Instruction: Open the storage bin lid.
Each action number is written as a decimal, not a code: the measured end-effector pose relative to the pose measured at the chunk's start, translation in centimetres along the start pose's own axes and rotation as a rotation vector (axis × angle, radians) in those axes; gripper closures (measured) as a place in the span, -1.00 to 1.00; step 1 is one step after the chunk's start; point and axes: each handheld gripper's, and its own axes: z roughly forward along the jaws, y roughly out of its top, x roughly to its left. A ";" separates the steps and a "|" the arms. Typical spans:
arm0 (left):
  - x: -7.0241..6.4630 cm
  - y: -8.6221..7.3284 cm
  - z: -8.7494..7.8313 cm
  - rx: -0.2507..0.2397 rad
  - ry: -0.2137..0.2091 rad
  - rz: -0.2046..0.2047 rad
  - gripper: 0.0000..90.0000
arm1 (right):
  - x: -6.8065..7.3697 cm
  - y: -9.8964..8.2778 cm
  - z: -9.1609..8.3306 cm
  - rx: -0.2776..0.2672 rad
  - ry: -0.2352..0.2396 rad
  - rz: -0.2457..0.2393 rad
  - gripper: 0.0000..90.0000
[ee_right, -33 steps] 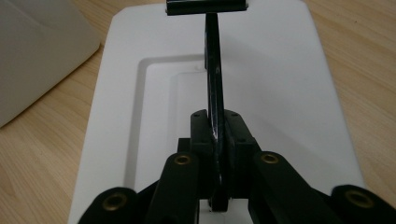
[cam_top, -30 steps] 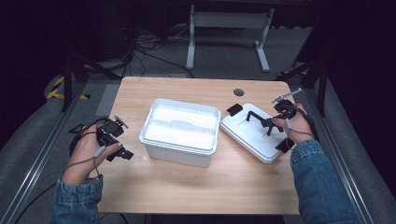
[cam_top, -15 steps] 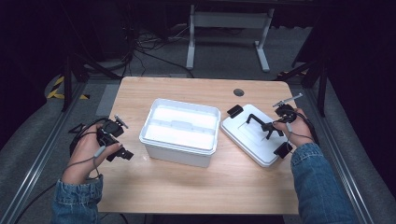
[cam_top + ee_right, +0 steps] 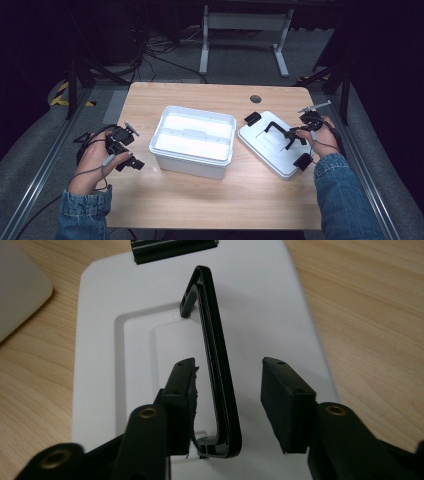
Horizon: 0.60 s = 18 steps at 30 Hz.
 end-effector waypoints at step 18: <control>0.3 -0.9 -0.5 -0.011 0.001 -0.025 -0.58 | 5.0 0.8 -4.1 -0.118 0.030 -0.138 0.07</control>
